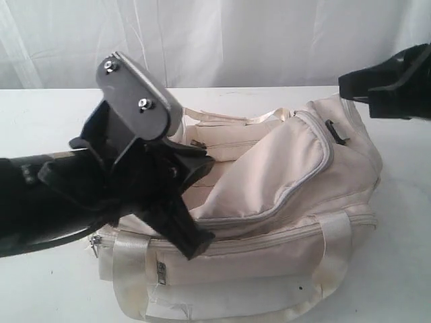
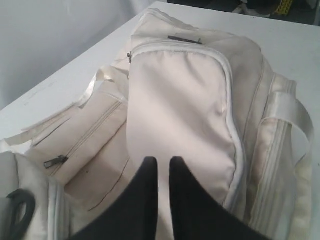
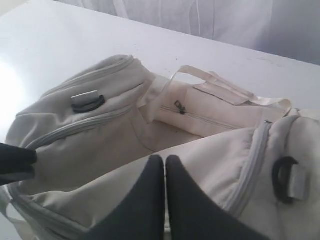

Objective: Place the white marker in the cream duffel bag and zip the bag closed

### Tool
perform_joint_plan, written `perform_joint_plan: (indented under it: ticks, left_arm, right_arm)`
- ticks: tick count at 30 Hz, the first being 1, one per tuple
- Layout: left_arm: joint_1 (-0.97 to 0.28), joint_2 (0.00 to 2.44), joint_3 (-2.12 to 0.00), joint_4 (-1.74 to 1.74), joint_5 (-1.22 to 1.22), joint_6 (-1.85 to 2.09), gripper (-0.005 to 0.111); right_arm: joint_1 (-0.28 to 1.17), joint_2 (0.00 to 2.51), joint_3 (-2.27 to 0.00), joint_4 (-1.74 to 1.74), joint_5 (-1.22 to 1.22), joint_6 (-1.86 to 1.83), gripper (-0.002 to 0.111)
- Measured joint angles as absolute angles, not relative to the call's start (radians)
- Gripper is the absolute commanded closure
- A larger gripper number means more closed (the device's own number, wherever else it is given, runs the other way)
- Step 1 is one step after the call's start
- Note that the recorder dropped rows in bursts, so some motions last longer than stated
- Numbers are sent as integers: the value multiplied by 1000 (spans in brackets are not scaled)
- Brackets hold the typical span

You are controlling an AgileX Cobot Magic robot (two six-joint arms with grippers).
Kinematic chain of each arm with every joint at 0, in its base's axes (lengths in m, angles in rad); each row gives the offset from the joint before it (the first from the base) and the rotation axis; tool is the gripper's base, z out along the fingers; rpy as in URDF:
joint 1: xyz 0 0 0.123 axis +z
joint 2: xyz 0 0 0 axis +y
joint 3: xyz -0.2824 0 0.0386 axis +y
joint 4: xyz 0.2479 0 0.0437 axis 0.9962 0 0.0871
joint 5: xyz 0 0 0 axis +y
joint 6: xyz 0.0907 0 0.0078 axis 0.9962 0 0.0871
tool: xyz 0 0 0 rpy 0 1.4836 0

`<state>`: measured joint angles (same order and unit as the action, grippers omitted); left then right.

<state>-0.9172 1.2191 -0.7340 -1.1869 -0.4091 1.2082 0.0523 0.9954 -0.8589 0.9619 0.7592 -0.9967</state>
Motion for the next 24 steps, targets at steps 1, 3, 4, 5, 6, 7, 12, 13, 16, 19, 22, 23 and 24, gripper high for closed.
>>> perform_joint_plan:
  ticks: [1,3,4,5,6,7,12,13,16,19,22,23,24]
  left_arm:
    - [-917,1201,-714,-1189,-415,1206,101]
    - [-917,1168,-674,-1189,-431,1193,103]
    - [-917,1148,-654,-1189,-441,1183,103]
    - [-917,1133,-639,-1189,-446,1177,103]
    - [-917,1114,-620,-1189,-451,1167,103]
    - [-917,1095,-602,-1189,-456,1160,103]
    - [-917,1009,-523,-1191,-486,1152,103]
    - [-917,994,-508,-1191,-492,1152,103]
    - [-917,955,-468,-1191,-520,1152,103]
    - [-917,928,-440,-1191,-551,1152,103]
    - [-917,919,-419,-1191,-569,1152,103]
    - [-917,919,-416,-1191,-573,1152,103]
    - [-917,919,-415,-1191,-574,1152,103]
  right_arm:
    - [52,982,-840,984,759,-1010,108]
    - [52,954,-789,1047,755,-1054,108]
    - [52,941,-766,1077,752,-1084,108]
    - [52,923,-737,1118,745,-1118,108]
    - [52,905,-708,1171,741,-1153,108]
    - [52,889,-684,1205,737,-1182,108]
    - [52,778,-547,1364,684,-1314,108]
    - [52,759,-527,1380,673,-1326,108]
    - [52,698,-464,1408,646,-1344,108]
    - [52,637,-406,1420,633,-1349,108]
    - [52,594,-363,1425,631,-1351,108]
    - [52,586,-354,1427,629,-1351,108]
    - [52,578,-346,1427,629,-1351,108]
